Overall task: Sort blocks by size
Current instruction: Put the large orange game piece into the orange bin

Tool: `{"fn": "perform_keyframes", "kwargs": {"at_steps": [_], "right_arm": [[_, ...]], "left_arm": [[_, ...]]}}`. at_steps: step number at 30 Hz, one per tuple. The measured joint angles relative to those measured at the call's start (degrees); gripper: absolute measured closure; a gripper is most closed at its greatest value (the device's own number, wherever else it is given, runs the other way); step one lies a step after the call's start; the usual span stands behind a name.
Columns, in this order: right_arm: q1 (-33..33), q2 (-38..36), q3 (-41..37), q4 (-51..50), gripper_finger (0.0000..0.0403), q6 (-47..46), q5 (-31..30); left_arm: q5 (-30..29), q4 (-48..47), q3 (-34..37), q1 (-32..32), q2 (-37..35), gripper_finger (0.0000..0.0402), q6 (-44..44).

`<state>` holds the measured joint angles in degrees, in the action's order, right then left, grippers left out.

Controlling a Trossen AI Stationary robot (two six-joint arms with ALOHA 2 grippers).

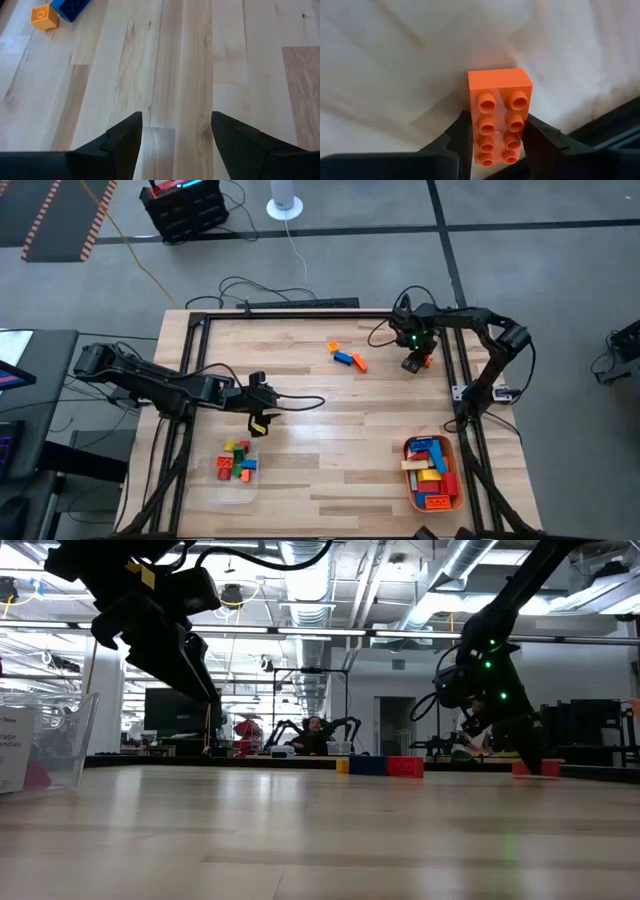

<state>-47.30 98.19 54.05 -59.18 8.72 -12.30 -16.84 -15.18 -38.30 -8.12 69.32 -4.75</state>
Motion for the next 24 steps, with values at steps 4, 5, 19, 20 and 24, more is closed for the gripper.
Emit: {"fn": "perform_keyframes", "kwargs": {"at_steps": [4,5,19,20,24], "right_arm": [[4.33,-0.58,1.77,-4.17,0.0245,-3.63,4.22],[5.91,-1.16,1.89,-5.37,0.0245,-4.56,5.05],[43.34,-20.86,1.94,-12.49,0.0235,-33.90,19.95],[46.37,-21.79,1.94,-12.37,0.0234,-37.06,19.98],[57.77,-23.93,1.94,-12.08,0.0234,-49.14,20.02]], "left_arm": [[0.02,-0.06,0.00,-0.02,0.00,0.0171,0.13],[0.02,-0.28,0.00,-0.02,0.00,0.0171,-0.12],[0.00,-4.37,0.00,-0.09,0.00,0.0171,-2.58],[0.00,-4.19,0.00,-0.09,0.00,0.0171,-2.59],[0.00,-3.37,0.00,-0.09,0.00,0.0171,-3.23]]}}
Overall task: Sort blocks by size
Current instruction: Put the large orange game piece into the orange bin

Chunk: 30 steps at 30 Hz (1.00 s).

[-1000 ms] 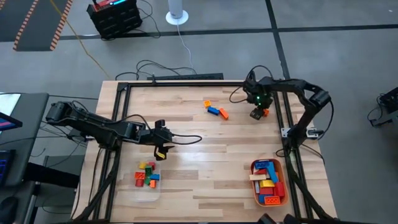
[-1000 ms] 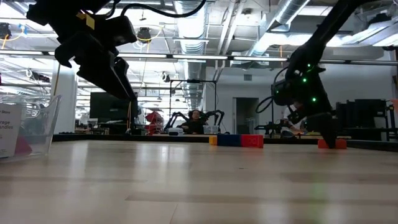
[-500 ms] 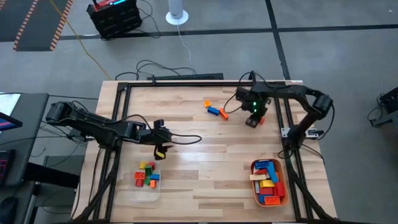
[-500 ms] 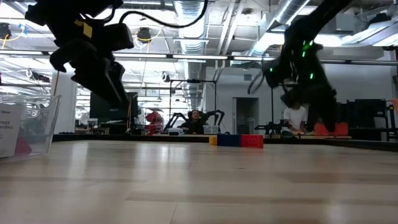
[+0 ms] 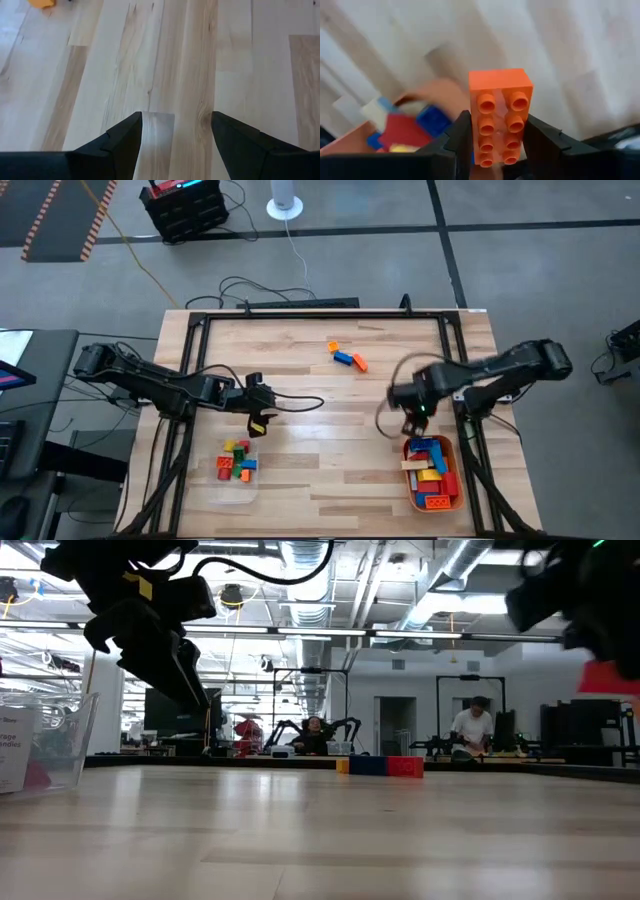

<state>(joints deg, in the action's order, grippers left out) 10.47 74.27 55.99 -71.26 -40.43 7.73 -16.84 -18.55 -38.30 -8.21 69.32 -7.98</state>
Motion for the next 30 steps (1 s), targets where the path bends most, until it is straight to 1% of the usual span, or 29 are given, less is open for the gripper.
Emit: {"fn": "perform_keyframes", "kwargs": {"at_steps": [3,7,11,15,18,22,27,30], "right_arm": [[6.97,-0.06,0.00,0.10,0.0234,-8.23,-0.02],[14.15,1.72,0.00,1.17,0.0234,-17.23,-0.02],[19.80,3.41,0.00,1.91,0.0231,-24.02,0.16],[23.55,3.83,0.00,2.50,0.0217,-31.91,0.17],[24.65,3.71,0.00,2.32,0.0198,-34.58,0.13],[24.43,3.69,0.00,2.27,0.0178,-34.76,0.11],[21.90,3.69,0.70,0.43,0.0176,-31.45,0.43],[18.88,3.66,2.00,-0.75,0.0181,-27.49,-2.20]], "left_arm": [[0.00,-0.08,0.00,0.00,0.00,0.0171,-0.62],[0.01,-0.25,0.00,0.00,0.00,0.0171,-1.19],[0.00,-0.94,0.00,0.00,0.00,0.0171,-1.12],[0.02,-1.47,0.00,0.00,0.00,0.0171,-1.12],[0.02,-1.18,-0.02,0.00,0.00,0.0171,-1.12],[0.02,-1.25,-0.67,0.00,0.00,0.0171,-1.11],[0.02,-1.83,-1.62,0.00,0.00,0.0171,-0.66],[0.02,-1.74,-1.84,0.00,0.00,0.0171,-0.02]]}}
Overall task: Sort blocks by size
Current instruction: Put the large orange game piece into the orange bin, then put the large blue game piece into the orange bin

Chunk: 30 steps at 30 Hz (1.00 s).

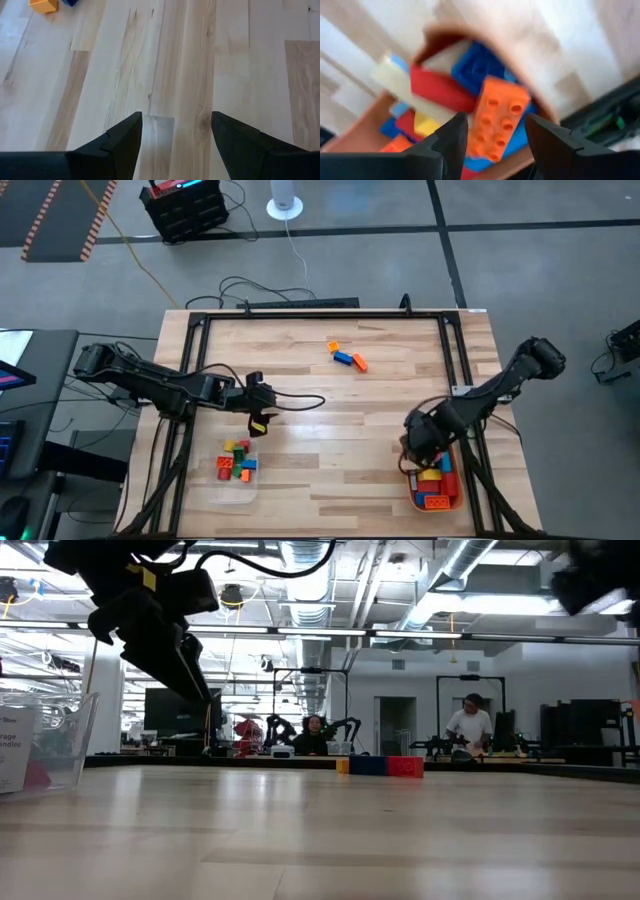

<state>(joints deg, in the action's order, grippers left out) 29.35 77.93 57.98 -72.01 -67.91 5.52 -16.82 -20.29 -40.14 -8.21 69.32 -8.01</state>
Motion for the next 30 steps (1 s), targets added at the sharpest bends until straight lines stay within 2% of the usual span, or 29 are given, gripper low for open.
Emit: {"fn": "perform_keyframes", "kwargs": {"at_steps": [8,11,14,18,22,25,30], "right_arm": [[-14.57,0.00,1.02,3.07,0.0187,18.75,-11.85],[-22.60,0.11,1.02,9.38,0.0187,27.37,-14.33],[-30.84,0.60,1.00,19.98,0.0187,35.54,-16.37],[-40.37,4.12,0.95,31.79,0.0187,47.89,-16.35],[-46.97,9.49,1.18,40.65,0.0183,56.86,-14.11],[-49.62,14.49,3.48,44.08,0.0181,60.96,-12.18],[-50.91,24.02,10.59,43.27,0.0179,66.05,-11.70]], "left_arm": [[0.00,-0.41,0.00,0.00,0.00,0.0171,0.17],[-0.02,-1.05,0.00,0.00,0.00,0.0171,0.15],[-0.02,-1.08,0.00,0.00,0.00,0.0171,0.38],[-0.02,-1.27,0.00,0.00,0.00,0.0171,0.41],[-0.02,-2.70,0.00,0.00,0.00,0.0171,0.37],[-0.02,-2.97,0.00,0.00,0.00,0.0171,0.44],[-0.44,-2.12,0.00,0.00,0.00,0.0171,2.17]]}}
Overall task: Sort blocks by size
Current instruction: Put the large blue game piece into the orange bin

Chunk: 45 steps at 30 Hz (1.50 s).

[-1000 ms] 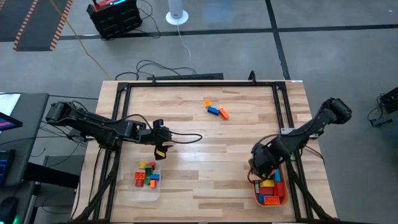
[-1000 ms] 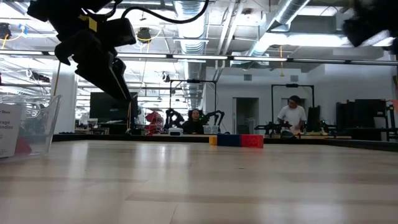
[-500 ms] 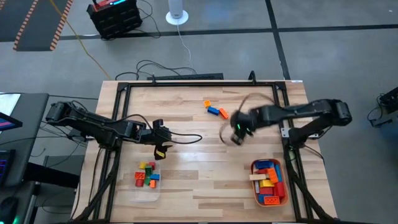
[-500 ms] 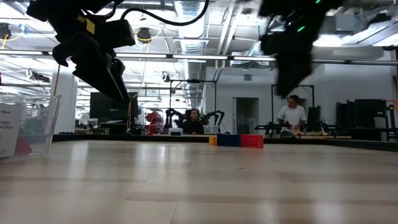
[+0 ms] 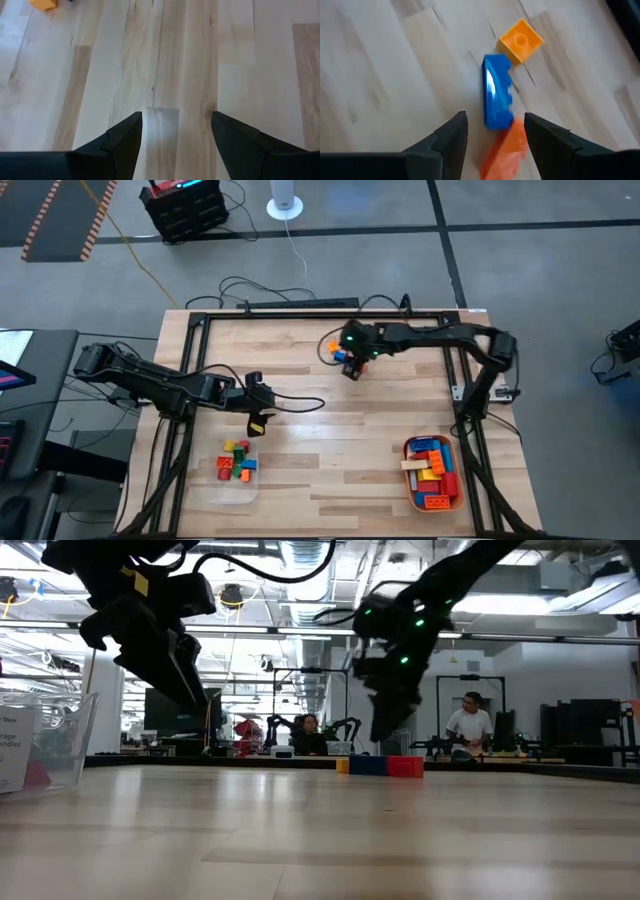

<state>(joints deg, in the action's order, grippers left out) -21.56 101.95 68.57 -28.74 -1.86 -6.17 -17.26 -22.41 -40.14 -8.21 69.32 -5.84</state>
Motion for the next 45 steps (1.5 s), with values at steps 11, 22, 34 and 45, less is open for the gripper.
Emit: {"fn": "perform_keyframes", "kwargs": {"at_steps": [11,22,34,45], "right_arm": [[-0.47,12.66,12.86,-5.80,0.0179,7.82,-1.07],[-1.44,13.62,13.32,-8.98,0.0212,9.62,-3.37],[-0.44,13.62,13.32,-12.76,0.0265,8.80,-0.92],[0.55,11.66,13.32,-15.58,0.0282,9.28,-0.92]], "left_arm": [[-0.15,0.35,3.43,0.00,0.00,0.0171,-0.82],[-0.08,2.55,6.97,0.00,-3.76,0.0171,-2.37],[0.03,1.28,6.97,0.00,-6.78,0.0171,-4.07],[0.03,0.39,6.97,0.00,-6.75,0.0171,-4.29]]}}
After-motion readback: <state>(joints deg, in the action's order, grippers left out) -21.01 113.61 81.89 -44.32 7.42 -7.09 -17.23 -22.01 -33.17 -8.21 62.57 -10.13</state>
